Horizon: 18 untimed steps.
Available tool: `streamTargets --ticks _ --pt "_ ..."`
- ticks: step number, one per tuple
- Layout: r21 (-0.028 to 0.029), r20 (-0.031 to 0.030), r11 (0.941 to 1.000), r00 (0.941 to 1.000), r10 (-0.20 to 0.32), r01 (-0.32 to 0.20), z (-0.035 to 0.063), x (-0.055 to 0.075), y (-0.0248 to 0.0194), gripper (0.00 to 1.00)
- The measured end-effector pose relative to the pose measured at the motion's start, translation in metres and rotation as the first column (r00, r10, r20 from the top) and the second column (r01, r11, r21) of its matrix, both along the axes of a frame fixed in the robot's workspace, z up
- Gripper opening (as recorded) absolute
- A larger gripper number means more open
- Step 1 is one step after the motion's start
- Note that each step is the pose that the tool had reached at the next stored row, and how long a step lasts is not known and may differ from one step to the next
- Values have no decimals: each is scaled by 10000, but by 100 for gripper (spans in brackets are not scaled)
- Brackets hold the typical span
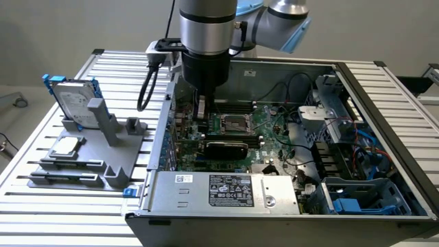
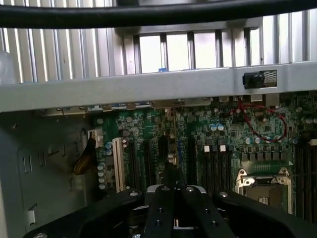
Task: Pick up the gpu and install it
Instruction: 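Press down on the gpu until it lock into place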
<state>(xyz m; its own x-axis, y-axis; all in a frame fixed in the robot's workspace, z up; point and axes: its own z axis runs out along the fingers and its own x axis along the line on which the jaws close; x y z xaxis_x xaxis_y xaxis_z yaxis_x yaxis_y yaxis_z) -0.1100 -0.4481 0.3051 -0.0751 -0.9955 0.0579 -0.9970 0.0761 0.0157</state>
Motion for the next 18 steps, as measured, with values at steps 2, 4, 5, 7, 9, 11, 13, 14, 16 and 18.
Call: streamTargets --ticks 2,4,5,7,9,11,13,14,16,18 --pt "1 53 10000 10000 3 -3 0 47 0 11" --pt "3 73 10000 10000 7 -7 0 99 0 11" --pt "4 81 10000 10000 9 -9 0 125 1 11" --pt "6 90 10000 10000 14 -14 0 178 0 11" --pt "13 92 10000 10000 25 -25 0 239 0 11" --pt "43 82 10000 10000 38 -38 12 299 0 11" --pt "48 71 10000 10000 40 -40 12 307 0 11" --pt "48 69 10000 10000 40 -40 12 310 0 11" --pt "47 64 10000 10000 40 -40 13 315 0 11" --pt "48 60 10000 10000 40 -40 13 321 0 11"
